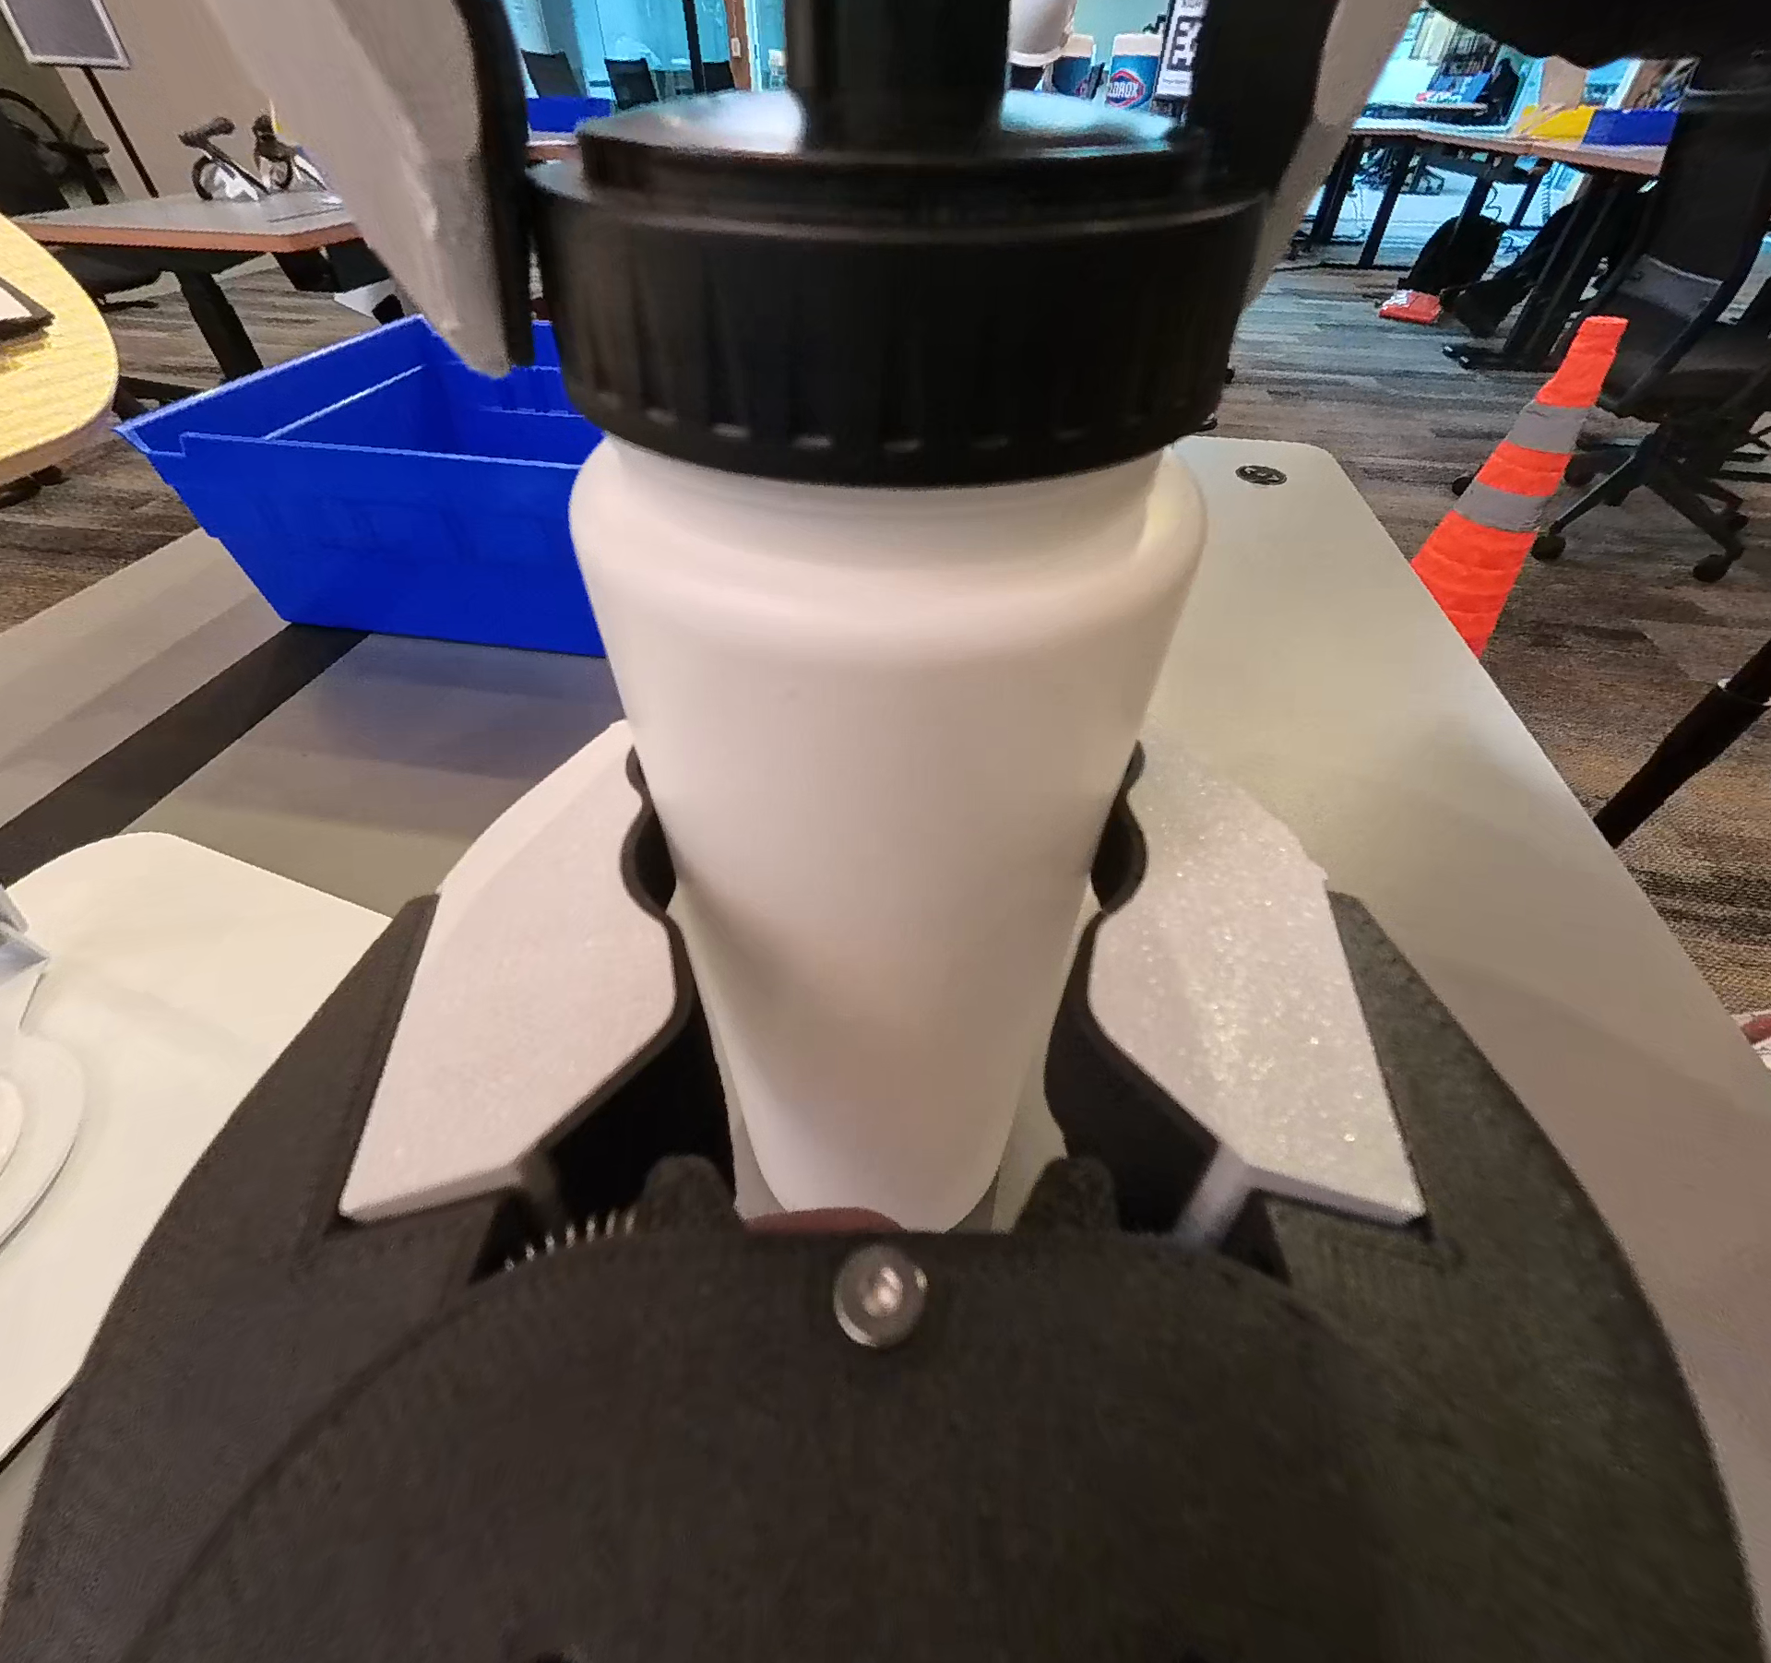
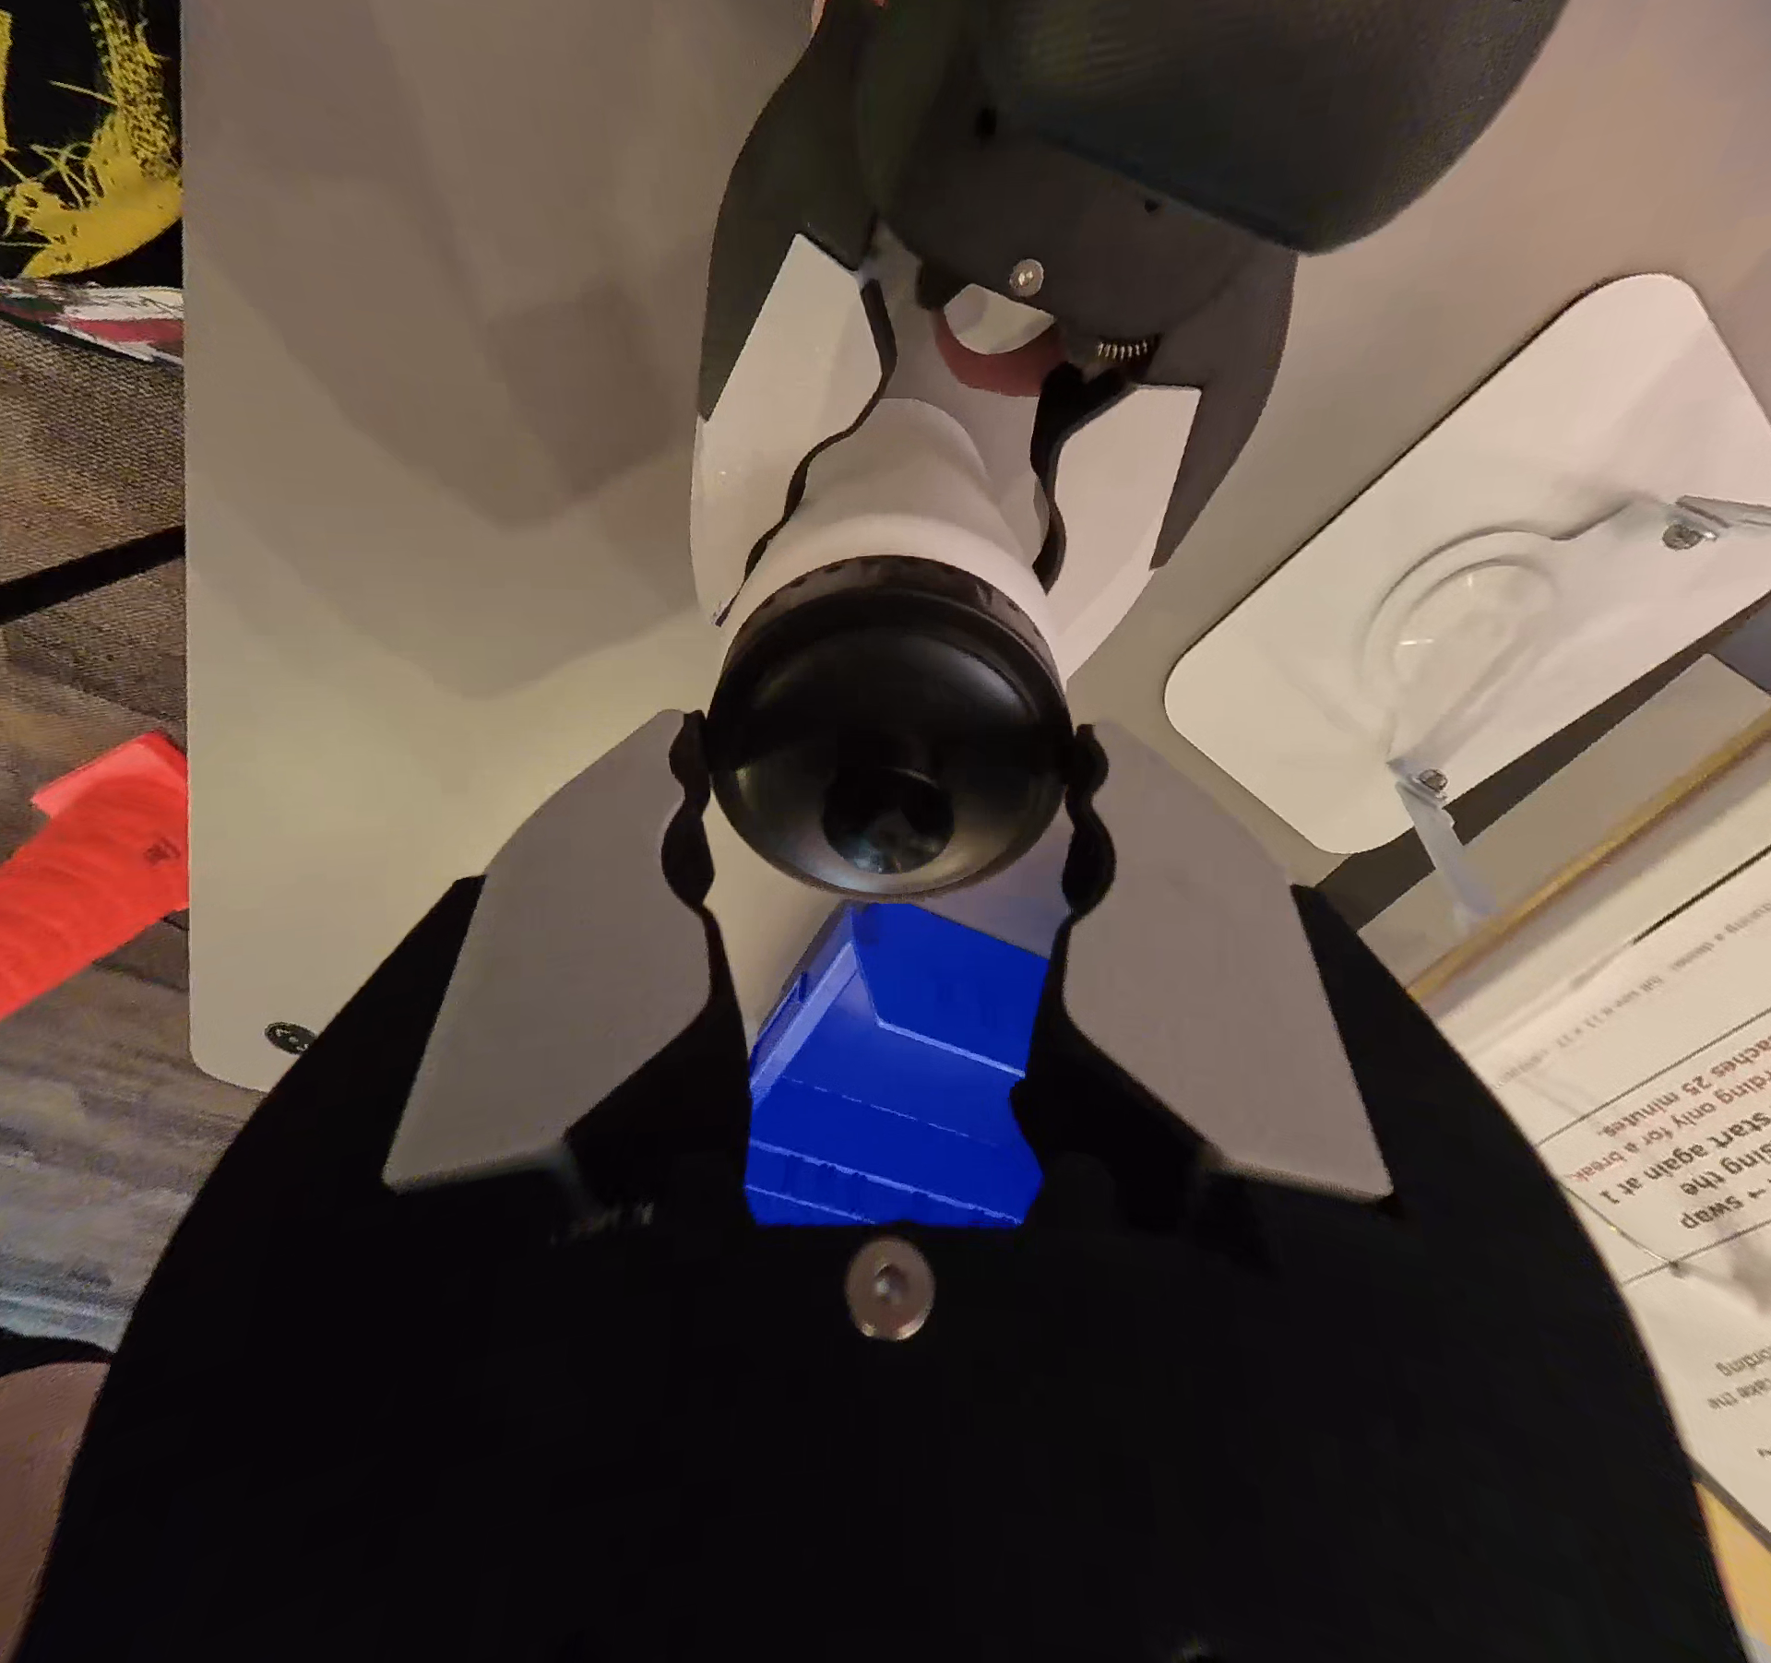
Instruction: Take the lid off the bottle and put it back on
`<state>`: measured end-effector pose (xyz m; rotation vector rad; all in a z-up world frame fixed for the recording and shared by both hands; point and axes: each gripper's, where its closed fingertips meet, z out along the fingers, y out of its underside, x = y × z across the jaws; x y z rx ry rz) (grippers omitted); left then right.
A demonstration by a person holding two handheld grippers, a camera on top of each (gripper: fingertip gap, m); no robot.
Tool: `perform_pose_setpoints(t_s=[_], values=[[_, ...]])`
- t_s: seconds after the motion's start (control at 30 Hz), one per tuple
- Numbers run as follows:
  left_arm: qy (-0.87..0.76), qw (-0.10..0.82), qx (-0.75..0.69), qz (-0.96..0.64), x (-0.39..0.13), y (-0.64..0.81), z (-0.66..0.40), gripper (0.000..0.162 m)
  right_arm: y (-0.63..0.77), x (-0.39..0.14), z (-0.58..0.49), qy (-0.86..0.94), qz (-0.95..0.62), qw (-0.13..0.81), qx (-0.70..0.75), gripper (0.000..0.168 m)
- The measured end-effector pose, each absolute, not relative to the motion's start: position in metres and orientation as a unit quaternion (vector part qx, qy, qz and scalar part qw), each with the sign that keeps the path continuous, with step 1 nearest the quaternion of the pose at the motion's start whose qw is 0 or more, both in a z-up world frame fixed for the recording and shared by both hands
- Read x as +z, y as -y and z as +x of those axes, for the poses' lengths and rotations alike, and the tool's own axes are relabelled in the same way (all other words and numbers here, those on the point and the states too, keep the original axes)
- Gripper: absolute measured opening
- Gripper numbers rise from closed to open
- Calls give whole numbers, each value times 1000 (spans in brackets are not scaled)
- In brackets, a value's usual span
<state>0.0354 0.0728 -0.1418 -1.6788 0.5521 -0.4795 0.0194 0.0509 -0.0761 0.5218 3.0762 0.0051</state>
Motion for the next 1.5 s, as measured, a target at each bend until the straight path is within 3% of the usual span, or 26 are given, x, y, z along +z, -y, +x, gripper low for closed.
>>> perform_pose_setpoints(t_s=[0.27,0.37,0.47,0.57,0.67,0.77,0.9,1.07,1.17,1.27,1.37,1.5], values=[[-234,610,-212,-727,-141,-73,34,87,-50,-76,18,-895,444,10,-38,72],[-239,609,-206,-728,-142,-73,36,87,-49,-77,20,-875,482,-8,-38,72],[-239,608,-206,-728,-142,-73,36,87,-51,-75,20,-898,438,-2,-32,73],[-239,609,-207,-727,-142,-73,36,87,-56,-70,14,-941,338,-31,-16,90],[-239,609,-208,-727,-142,-73,36,87,-56,-70,13,-972,232,-37,-2,88],[-239,610,-209,-726,-142,-73,36,87,-50,-72,18,-985,170,-14,1,73],[-239,610,-209,-726,-142,-73,35,87,-50,-73,19,-982,186,-4,2,70],[-231,611,-213,-727,-141,-74,33,87,-50,-73,15,-918,396,2,-26,70],[-238,610,-207,-727,-142,-74,35,87,-49,-74,18,-895,445,-18,-31,70],[-239,610,-208,-726,-142,-74,35,87,-50,-73,19,-913,406,-18,-25,71],[-240,610,-208,-726,-142,-74,35,87,-59,-72,11,-943,331,-44,2,95],[-240,611,-209,-725,-142,-74,36,87,-56,-80,17,-973,227,-19,26,84]])
